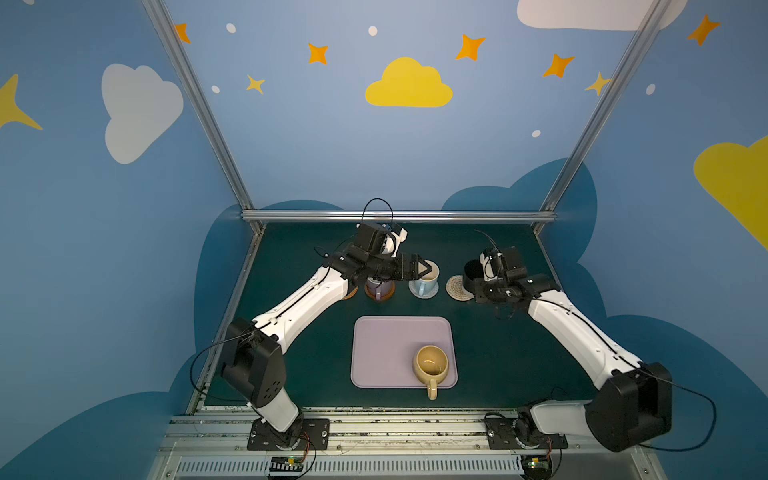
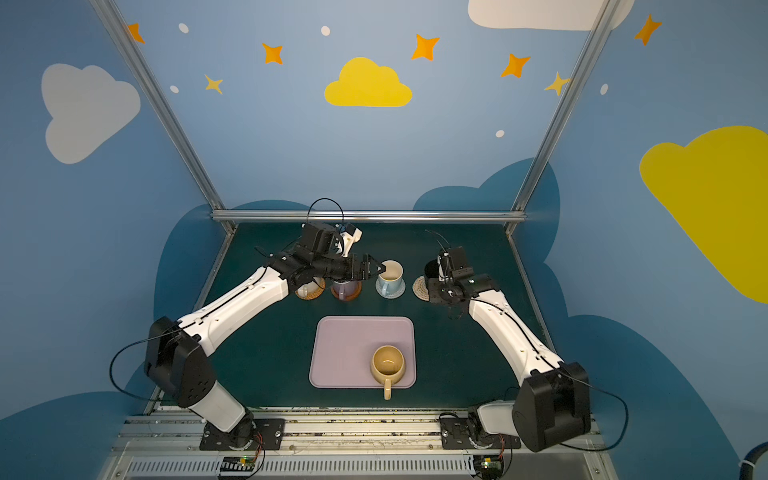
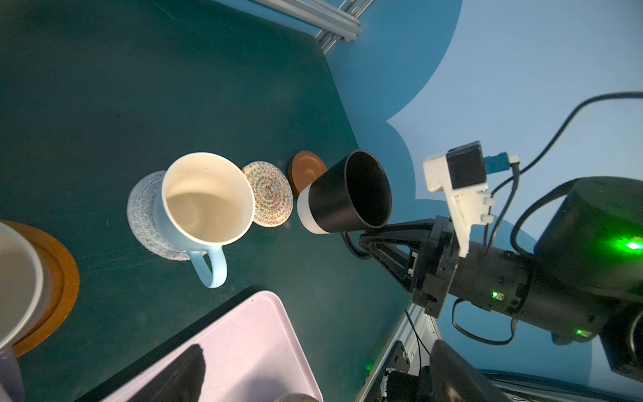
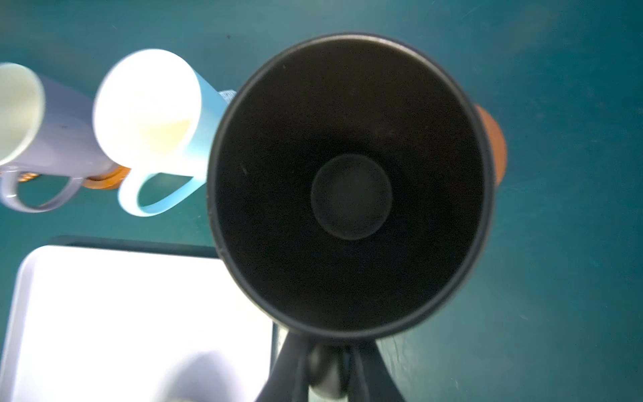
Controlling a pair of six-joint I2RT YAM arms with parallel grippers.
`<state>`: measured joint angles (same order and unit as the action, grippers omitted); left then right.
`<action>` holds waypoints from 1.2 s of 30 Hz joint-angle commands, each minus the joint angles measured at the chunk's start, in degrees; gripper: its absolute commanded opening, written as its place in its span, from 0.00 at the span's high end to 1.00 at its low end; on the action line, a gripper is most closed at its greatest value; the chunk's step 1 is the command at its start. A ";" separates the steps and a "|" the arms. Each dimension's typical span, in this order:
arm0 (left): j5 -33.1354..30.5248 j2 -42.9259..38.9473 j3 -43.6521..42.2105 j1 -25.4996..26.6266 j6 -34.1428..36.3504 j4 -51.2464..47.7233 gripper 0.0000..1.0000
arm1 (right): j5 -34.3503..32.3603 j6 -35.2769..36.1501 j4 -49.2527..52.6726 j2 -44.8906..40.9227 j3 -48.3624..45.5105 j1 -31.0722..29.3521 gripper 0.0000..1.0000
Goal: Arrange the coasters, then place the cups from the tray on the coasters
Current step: 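Lower the held black mug onto the multicolour rope coaster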
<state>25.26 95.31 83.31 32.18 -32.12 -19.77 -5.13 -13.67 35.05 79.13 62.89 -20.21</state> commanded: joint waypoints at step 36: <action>-2.05 5.50 3.33 2.88 2.26 -2.55 0.00 | -1.99 -1.45 -13.61 14.10 1.11 -0.33 1.00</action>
<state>23.53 101.78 87.20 34.89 -29.98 -22.59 -7.03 -14.35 22.92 95.09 64.90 -19.90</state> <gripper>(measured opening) 0.996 0.170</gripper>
